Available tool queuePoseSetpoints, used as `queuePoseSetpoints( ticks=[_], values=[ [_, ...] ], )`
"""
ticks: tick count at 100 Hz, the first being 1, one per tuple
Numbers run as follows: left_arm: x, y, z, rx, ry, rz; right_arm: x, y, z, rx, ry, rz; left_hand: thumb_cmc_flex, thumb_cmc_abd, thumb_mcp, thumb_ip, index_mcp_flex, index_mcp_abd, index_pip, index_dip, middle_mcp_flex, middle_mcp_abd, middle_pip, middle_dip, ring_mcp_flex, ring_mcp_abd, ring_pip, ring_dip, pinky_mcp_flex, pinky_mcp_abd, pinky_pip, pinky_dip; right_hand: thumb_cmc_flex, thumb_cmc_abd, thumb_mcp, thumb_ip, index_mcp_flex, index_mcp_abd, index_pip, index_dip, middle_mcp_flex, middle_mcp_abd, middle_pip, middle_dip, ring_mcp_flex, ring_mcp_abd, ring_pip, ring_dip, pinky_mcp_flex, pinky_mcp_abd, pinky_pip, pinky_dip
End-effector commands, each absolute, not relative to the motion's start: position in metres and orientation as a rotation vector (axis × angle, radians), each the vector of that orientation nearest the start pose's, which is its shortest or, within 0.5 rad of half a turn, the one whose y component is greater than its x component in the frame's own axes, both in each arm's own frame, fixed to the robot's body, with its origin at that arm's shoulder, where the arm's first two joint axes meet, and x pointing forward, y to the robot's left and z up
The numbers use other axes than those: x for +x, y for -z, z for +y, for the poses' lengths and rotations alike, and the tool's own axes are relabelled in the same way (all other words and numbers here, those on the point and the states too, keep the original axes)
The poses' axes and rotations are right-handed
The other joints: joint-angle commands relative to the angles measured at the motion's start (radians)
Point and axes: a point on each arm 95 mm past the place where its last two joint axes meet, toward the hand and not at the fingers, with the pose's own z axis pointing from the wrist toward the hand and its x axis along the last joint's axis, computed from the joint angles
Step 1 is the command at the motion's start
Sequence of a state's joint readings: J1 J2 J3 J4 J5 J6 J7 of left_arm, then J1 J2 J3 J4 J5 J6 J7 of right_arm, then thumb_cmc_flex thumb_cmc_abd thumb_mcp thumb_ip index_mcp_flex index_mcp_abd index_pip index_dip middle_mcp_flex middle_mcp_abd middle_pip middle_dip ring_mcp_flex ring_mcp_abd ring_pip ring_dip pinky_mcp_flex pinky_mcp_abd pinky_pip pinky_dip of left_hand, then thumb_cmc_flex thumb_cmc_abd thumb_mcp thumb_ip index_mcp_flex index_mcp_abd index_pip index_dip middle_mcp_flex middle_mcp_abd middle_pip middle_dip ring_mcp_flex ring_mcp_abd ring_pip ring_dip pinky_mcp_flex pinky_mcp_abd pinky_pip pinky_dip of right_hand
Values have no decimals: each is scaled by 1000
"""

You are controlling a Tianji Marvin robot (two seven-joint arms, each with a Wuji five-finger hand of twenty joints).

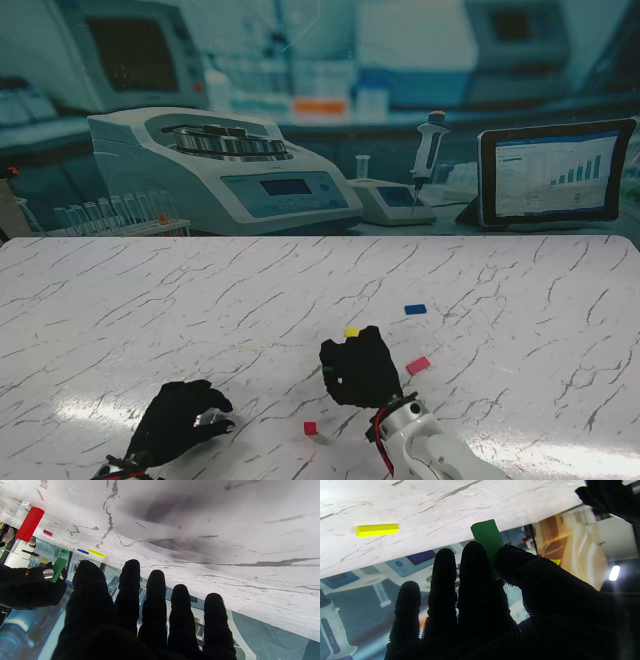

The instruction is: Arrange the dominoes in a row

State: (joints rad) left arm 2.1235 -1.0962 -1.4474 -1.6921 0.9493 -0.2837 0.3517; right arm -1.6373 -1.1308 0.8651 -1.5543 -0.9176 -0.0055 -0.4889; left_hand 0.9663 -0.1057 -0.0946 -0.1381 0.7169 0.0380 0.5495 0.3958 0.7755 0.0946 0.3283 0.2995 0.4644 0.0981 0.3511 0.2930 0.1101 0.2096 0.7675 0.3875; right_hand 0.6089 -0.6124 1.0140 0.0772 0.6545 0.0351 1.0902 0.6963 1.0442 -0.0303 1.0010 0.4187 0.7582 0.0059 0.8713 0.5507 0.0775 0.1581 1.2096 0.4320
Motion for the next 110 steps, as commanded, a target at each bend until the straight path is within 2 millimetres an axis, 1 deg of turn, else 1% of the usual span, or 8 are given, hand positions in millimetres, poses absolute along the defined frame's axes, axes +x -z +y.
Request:
queuePoseSetpoints(
  ticks=[1, 21, 38, 51, 110],
  values=[
    [230, 400, 49, -1385, 1678, 1416, 303, 377, 114, 1169, -1899, 1376, -5, 3, 1, -5, 6, -19, 5, 7, 25, -20, 16, 12, 10, -23, 17, 10, -3, 17, 27, 19, 6, 27, 22, 54, -34, 39, 60, 19, 21, -43, 4, -15, 9, -8, -11, -11, -4, -19, 18, -11],
    [229, 400, 49, -1384, 1676, 1415, 300, 377, 119, 1170, -1917, 1420, -6, 3, 1, -5, 6, -20, 5, 7, 25, -20, 16, 12, 10, -23, 17, 9, -3, 17, 27, 19, 33, 47, -27, 29, -48, 36, 53, 2, 6, -29, -11, -16, -11, -7, -20, -13, -6, -22, 15, -12],
    [228, 400, 49, -1386, 1675, 1415, 299, 379, 123, 1178, -1917, 1461, -5, 3, 2, -5, 6, -18, 5, 8, 24, -20, 16, 12, 10, -23, 18, 9, -3, 17, 27, 19, 41, 54, -40, 18, -51, 36, 47, -5, 1, -25, -20, -18, -19, -6, -24, -13, -4, -27, 17, -11],
    [228, 400, 49, -1386, 1675, 1414, 299, 384, 125, 1186, -1915, 1492, -6, 2, 2, -5, 6, -20, 5, 8, 24, -20, 17, 12, 10, -23, 18, 9, -3, 17, 26, 19, 47, 60, -50, 13, -54, 36, 43, -9, -4, -22, -26, -17, -25, -6, -24, -12, 0, -40, 30, -4],
    [225, 399, 50, -1389, 1672, 1412, 304, 406, 131, 1248, -1874, 1565, -7, 4, 2, -5, 5, -20, 4, 8, 23, -21, 16, 11, 9, -23, 18, 8, -3, 16, 25, 18, 81, 96, -120, -27, -58, 38, 17, -24, -21, -5, -53, -11, -50, -2, -29, -10, -13, -40, 21, 0]
  ],
)
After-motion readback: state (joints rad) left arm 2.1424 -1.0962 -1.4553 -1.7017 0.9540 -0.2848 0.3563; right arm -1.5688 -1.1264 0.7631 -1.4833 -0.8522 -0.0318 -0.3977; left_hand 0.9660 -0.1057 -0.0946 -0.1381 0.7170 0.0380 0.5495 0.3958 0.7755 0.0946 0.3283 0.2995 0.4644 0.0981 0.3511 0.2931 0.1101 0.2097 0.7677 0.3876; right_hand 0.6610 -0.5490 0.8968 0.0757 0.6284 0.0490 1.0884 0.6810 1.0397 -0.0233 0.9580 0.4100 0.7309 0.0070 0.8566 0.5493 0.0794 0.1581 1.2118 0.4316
